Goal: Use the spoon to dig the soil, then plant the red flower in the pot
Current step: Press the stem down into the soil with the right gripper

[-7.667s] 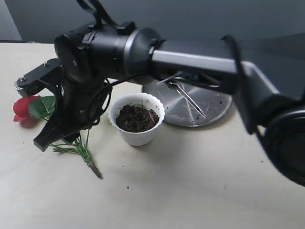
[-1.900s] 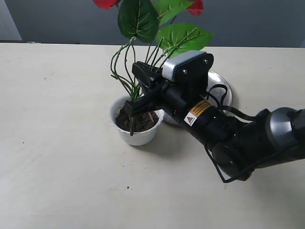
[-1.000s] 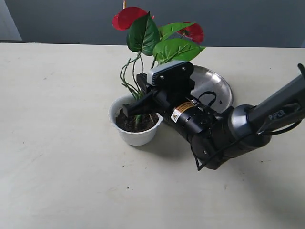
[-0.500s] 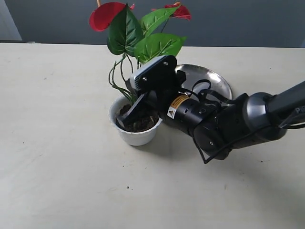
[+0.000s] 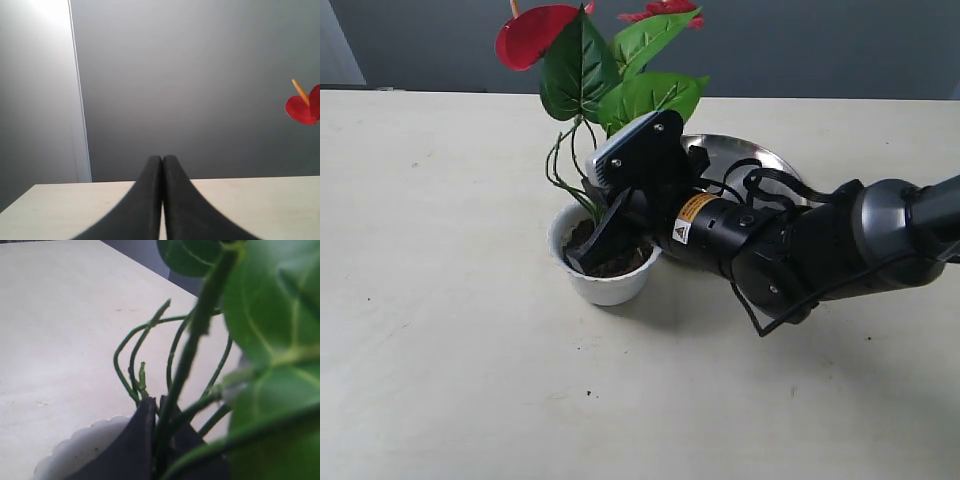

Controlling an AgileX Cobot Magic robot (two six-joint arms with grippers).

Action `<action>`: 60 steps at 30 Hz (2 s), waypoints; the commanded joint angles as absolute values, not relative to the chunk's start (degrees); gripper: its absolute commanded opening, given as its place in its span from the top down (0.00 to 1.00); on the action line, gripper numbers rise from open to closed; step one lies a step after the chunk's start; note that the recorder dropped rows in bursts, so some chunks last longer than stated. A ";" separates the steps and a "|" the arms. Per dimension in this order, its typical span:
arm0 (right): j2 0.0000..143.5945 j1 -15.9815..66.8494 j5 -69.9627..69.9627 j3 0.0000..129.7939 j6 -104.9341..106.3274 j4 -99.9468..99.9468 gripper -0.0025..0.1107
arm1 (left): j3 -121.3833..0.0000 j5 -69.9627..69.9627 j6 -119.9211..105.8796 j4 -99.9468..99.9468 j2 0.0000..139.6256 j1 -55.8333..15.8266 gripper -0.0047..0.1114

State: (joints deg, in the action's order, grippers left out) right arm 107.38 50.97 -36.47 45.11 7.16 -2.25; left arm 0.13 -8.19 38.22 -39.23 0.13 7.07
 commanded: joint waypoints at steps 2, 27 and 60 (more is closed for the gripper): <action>108.28 51.38 -24.22 43.69 6.44 -2.82 0.98 | 0.00 -8.60 38.41 -38.87 0.00 6.69 0.96; 108.28 51.38 -18.73 43.69 4.26 -2.82 0.94 | 0.00 -8.60 38.41 -38.87 0.00 6.69 0.96; 102.50 51.38 -5.43 43.69 2.40 -2.96 0.69 | 0.00 -8.60 38.41 -38.87 0.00 6.69 0.96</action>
State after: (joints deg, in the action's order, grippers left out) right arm 102.43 51.07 -11.37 44.58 2.65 -2.36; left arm 0.13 -8.19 38.22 -39.23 0.13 7.07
